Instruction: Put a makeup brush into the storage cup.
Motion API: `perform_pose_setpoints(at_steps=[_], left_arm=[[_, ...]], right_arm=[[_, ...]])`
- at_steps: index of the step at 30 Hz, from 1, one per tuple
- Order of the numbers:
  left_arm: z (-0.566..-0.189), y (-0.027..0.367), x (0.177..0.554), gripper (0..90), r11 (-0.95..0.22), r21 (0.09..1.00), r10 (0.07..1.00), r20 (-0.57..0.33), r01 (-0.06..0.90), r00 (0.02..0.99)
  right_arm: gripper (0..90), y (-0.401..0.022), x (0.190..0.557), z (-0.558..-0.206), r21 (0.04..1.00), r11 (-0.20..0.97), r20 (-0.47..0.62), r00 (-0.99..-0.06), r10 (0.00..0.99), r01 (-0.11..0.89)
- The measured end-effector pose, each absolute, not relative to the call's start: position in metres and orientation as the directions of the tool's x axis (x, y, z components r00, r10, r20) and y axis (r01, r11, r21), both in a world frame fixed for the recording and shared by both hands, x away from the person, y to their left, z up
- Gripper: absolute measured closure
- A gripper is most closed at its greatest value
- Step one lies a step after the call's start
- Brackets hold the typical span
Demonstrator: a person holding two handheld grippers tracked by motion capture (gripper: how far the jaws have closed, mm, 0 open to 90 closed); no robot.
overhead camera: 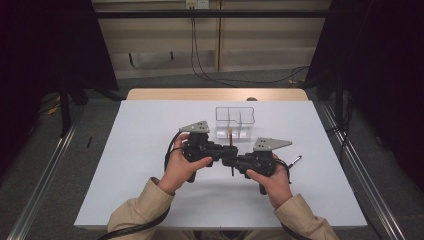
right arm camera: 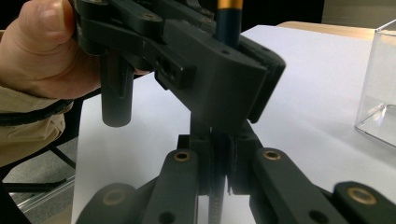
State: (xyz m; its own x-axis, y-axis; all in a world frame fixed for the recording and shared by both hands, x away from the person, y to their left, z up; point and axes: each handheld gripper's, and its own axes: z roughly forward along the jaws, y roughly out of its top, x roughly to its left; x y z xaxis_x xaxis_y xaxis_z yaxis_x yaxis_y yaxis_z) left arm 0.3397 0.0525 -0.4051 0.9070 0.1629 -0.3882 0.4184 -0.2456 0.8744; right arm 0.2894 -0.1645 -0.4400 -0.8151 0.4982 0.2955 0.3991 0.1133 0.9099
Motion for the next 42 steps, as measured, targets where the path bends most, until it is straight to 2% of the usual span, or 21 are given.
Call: perform_pose_setpoints(at_steps=[10, 14, 16, 18, 21, 27, 31, 42], left_arm=[[-0.404, 0.054, 0.339, 82.8, -0.236, 0.883, 0.163, -0.377, 0.407, 0.912], [-0.401, 0.058, 0.339, 82.9, -0.234, 0.887, 0.174, -0.363, 0.397, 0.915], [-0.400, 0.061, 0.340, 82.8, -0.237, 0.889, 0.180, -0.357, 0.393, 0.917], [-0.400, 0.063, 0.341, 82.9, -0.233, 0.889, 0.188, -0.357, 0.395, 0.915], [-0.399, 0.067, 0.342, 82.8, -0.233, 0.889, 0.202, -0.352, 0.393, 0.914], [-0.397, 0.073, 0.344, 82.8, -0.220, 0.894, 0.217, -0.345, 0.390, 0.913], [-0.399, 0.074, 0.345, 82.8, -0.229, 0.894, 0.224, -0.337, 0.385, 0.915], [-0.400, 0.067, 0.345, 82.8, -0.263, 0.894, 0.237, -0.306, 0.364, 0.922]], right_arm=[[79.3, -0.162, 0.289, -0.441, 0.904, 0.126, 0.300, -0.818, 0.491, 0.408], [67.3, -0.164, 0.289, -0.442, 0.897, 0.134, 0.304, -0.809, 0.503, 0.420], [56.2, -0.167, 0.290, -0.441, 0.895, 0.138, 0.302, -0.803, 0.514, 0.425], [49.3, -0.171, 0.290, -0.440, 0.895, 0.145, 0.296, -0.803, 0.517, 0.423], [31.1, -0.175, 0.291, -0.437, 0.891, 0.145, 0.298, -0.796, 0.526, 0.430], [17.3, -0.183, 0.292, -0.432, 0.889, 0.160, 0.290, -0.797, 0.531, 0.430], [17.4, -0.186, 0.291, -0.429, 0.889, 0.163, 0.282, -0.792, 0.542, 0.428], [31.1, -0.192, 0.294, -0.404, 0.927, 0.111, 0.244, -0.800, 0.549, 0.359]])
